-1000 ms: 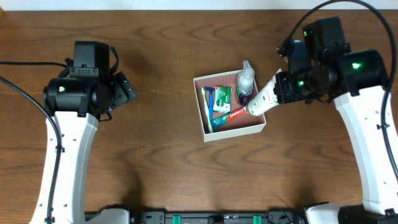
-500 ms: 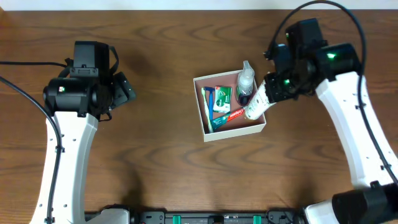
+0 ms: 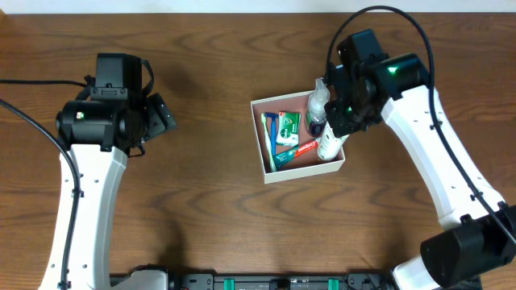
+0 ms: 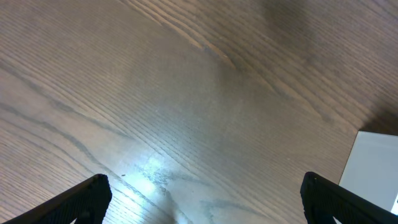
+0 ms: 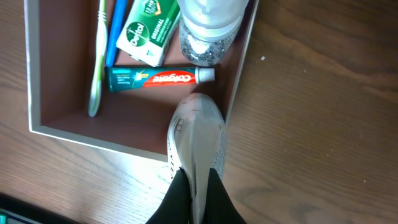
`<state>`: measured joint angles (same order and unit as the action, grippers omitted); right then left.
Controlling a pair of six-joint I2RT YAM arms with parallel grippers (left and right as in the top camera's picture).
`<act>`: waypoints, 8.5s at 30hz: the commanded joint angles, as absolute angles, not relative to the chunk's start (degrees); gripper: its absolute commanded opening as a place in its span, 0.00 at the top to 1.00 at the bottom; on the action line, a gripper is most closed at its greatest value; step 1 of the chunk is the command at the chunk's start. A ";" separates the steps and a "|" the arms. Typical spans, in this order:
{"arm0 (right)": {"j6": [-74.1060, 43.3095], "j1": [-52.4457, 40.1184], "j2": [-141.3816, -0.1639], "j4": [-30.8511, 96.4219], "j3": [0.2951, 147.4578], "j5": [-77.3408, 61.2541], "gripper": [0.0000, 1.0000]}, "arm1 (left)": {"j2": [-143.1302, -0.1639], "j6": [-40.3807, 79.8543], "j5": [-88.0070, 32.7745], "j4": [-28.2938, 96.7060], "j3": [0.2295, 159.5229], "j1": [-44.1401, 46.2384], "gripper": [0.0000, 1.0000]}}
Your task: Pack container
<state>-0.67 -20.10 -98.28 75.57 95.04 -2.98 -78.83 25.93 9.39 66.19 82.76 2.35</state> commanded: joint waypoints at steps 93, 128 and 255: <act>-27.40 16.82 -101.38 74.96 90.48 6.61 0.01 | -78.98 26.83 9.65 64.62 82.83 2.11 0.02; -27.40 16.82 -101.38 74.96 90.48 6.61 0.01 | -55.33 10.50 0.40 36.21 55.07 1.93 0.02; -26.30 15.62 -93.30 68.10 85.56 7.03 0.01 | -0.23 4.54 -7.97 3.38 0.23 -2.13 0.02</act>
